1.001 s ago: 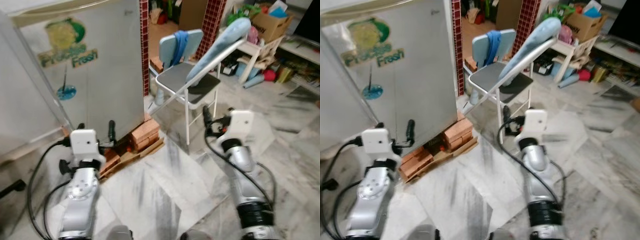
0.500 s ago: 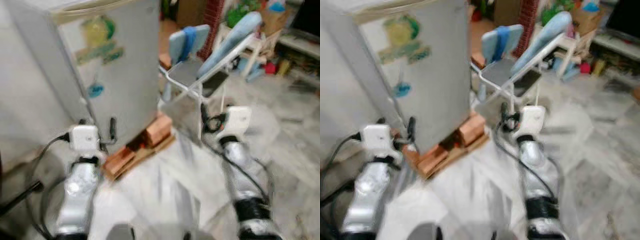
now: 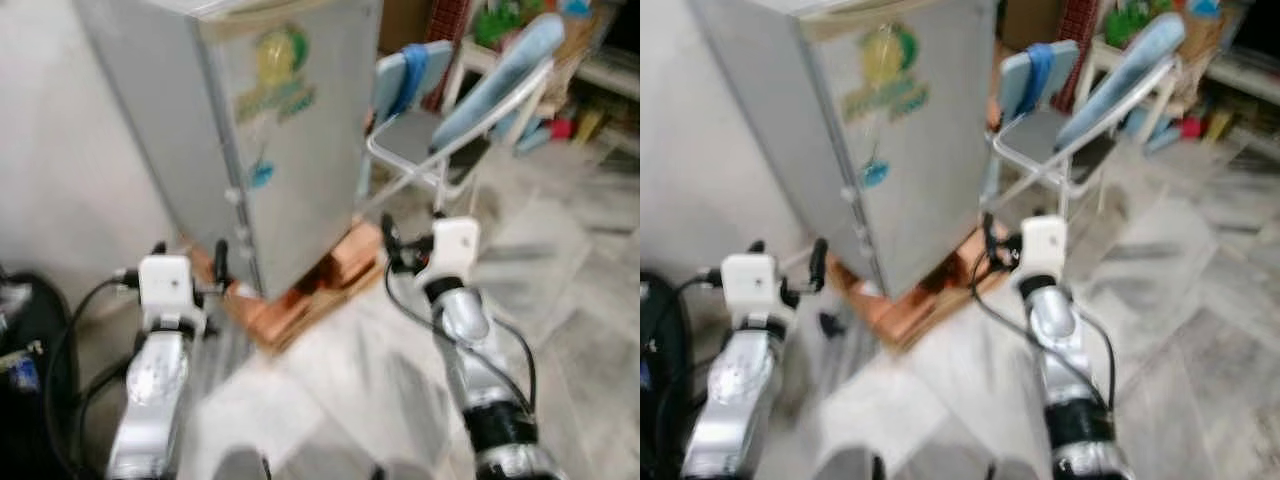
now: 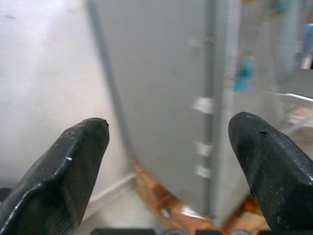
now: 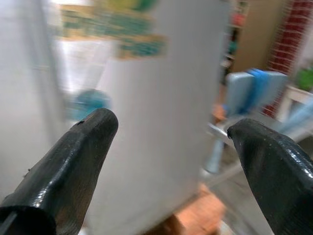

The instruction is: Restocking fridge

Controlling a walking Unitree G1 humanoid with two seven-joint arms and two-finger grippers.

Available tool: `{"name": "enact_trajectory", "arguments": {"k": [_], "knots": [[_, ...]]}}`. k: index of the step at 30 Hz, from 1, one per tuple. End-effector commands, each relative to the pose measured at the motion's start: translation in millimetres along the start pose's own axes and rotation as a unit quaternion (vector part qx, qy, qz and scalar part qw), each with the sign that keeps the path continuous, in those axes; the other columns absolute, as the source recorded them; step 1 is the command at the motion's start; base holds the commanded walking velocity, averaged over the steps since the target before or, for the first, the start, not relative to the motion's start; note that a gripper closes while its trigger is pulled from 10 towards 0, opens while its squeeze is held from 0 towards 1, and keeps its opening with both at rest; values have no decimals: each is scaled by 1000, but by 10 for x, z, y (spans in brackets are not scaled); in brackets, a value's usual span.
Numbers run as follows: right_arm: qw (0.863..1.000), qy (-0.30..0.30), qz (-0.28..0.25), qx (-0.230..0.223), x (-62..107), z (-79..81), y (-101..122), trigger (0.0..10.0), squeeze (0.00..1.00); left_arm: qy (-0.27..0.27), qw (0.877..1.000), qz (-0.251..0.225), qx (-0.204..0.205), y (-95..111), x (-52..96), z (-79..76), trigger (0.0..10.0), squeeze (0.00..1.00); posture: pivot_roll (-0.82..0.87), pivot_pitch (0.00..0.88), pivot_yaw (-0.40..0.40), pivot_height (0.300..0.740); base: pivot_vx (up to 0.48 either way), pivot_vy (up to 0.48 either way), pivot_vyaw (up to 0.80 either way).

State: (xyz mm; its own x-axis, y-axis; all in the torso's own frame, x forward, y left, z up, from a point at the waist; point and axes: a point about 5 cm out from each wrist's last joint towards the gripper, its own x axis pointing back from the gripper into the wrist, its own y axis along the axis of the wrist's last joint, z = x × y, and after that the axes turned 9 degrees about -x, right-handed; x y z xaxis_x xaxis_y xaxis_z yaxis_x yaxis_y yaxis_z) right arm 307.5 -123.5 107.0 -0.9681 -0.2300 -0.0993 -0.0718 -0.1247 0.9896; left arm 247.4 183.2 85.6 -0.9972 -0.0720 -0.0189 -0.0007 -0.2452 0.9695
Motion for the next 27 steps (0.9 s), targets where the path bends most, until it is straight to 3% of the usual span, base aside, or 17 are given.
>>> {"name": "enact_trajectory", "arguments": {"k": [1,4,9,15,21,27], "knots": [[1000,-13,-7,15,19,-123,54,10000,0,-13,1000,-13,9,57,-21,-83,10000,0,111,42,2,740,0,428,0],[1000,-9,-19,-11,4,-76,92,10000,0,-22,1000,-13,0,43,-36,-90,10000,0,110,39,-1,740,310,366,0],[1000,2,-18,-12,-15,-22,92,10000,0,-26,1000,-11,3,29,-50,-113,10000,0,110,33,-11,740,416,107,0],[1000,1,-16,-18,-20,-32,87,10000,0,-25,1000,-14,2,29,-66,-123,10000,0,115,29,-13,740,66,0,-800],[999,7,-21,-26,-32,-15,100,10000,0,-36,999,-23,10,48,-76,-155,10000,0,115,26,-14,740,344,0,-800],[999,11,-20,-26,-29,4,90,10000,0,-32,999,-22,11,54,-85,-163,10000,0,116,29,-12,740,0,0,-800]]}}
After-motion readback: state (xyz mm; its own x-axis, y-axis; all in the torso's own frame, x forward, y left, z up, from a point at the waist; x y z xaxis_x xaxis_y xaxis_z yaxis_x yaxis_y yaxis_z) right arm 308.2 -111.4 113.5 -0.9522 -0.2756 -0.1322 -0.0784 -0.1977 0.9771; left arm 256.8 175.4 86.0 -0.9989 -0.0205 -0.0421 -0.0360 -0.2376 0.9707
